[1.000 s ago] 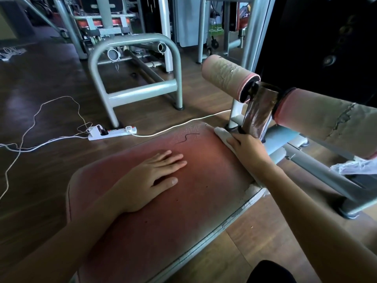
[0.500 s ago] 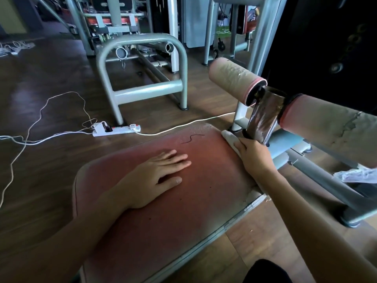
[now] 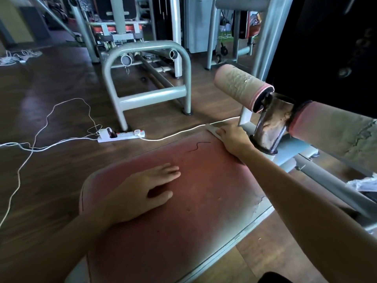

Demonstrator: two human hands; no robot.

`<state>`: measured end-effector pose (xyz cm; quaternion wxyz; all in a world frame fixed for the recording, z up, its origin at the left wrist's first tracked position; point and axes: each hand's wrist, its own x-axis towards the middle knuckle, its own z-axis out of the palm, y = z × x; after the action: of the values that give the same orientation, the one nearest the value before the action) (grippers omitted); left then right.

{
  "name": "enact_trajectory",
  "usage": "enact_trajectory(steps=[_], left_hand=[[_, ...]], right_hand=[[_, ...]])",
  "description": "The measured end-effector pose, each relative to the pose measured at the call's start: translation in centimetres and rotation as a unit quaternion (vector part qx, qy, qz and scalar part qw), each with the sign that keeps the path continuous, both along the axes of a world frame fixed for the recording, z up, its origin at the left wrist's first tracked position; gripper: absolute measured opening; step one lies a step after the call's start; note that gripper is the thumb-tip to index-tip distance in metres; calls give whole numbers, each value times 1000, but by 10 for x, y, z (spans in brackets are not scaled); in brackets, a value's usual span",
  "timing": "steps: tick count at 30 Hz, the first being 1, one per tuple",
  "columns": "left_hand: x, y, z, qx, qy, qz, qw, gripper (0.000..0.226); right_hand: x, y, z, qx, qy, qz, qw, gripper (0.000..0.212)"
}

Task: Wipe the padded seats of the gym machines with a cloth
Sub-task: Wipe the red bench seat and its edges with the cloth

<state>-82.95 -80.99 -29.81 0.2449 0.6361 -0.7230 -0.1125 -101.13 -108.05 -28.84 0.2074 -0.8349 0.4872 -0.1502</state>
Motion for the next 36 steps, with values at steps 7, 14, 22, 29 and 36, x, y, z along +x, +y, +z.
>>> enact_trajectory(steps=[7,14,22,29,36], left_hand=[[5,-3,8,74,-54,-46,995,56],[6,-6,7,73,-53,-46,995,55],[6,-5,7,68,-46,-31,996,54],[6,-6,7,63,-44,-17,997,54],[5,-6,5,49,-37,-16,998,52]], right_hand=[[-23,6,2,-18,4,23,1000,43],[-13,-6,-1,19,5,20,1000,42],[-29,17,1,-32,0,35,999,52],[-13,3,1,8,8,31,999,42],[-24,13,5,10,-28,59,998,40]])
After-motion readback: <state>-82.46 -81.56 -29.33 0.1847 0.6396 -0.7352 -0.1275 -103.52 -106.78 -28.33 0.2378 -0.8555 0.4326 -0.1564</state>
